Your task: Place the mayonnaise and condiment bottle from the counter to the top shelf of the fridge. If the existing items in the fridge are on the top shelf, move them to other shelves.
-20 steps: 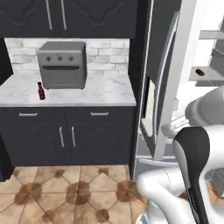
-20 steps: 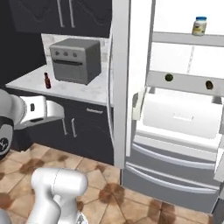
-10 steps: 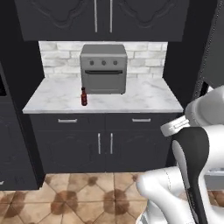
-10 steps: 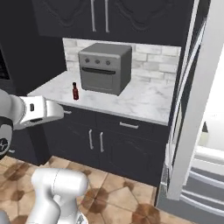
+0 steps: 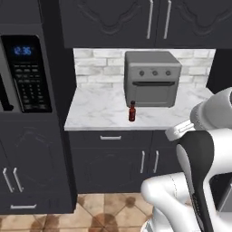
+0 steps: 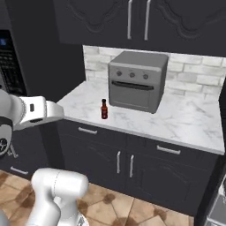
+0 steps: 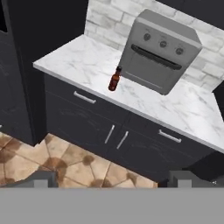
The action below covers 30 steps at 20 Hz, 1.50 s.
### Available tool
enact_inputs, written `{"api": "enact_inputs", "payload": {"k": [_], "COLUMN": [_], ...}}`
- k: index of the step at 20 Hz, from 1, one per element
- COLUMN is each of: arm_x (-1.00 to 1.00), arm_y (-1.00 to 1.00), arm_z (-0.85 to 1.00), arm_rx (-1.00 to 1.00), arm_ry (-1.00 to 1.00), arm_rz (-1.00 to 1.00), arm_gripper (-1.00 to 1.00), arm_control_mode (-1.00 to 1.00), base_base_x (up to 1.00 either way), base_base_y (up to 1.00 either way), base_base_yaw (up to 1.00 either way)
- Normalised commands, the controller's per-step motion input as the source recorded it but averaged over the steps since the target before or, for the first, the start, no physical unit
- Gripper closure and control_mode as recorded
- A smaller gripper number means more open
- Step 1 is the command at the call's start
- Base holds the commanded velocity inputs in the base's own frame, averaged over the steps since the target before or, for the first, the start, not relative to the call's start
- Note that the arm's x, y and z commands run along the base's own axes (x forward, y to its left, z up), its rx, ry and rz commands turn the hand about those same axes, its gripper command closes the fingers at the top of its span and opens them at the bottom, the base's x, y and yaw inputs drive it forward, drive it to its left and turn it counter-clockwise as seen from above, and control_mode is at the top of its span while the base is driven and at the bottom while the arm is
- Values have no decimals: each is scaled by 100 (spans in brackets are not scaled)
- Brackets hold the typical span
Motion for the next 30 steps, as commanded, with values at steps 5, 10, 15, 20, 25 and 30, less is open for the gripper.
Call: {"api": "enact_inputs", "payload": {"k": [5, 10, 15, 20, 25, 30], "arm_x": [0, 0, 0, 61, 66, 80], "arm_y": [0, 0, 0, -25, -34, -37], "arm_z": [0, 0, 0, -55, -64, -38], "arm_rx": [0, 0, 0, 31, 36, 27], "arm_ry": [0, 0, 0, 4, 3, 0], "arm_rz": [0, 0, 0, -15, -11, 1], "arm_gripper": [-100, -100, -100, -100, -100, -100], "arm_control_mode": [100, 100, 100, -100, -100, -100], "base_base_x": [61, 57, 33, 0, 0, 0], "base_base_y": [41, 14, 0, 0, 0, 0], "base_base_yaw": [-11, -13, -11, 0, 0, 0]}}
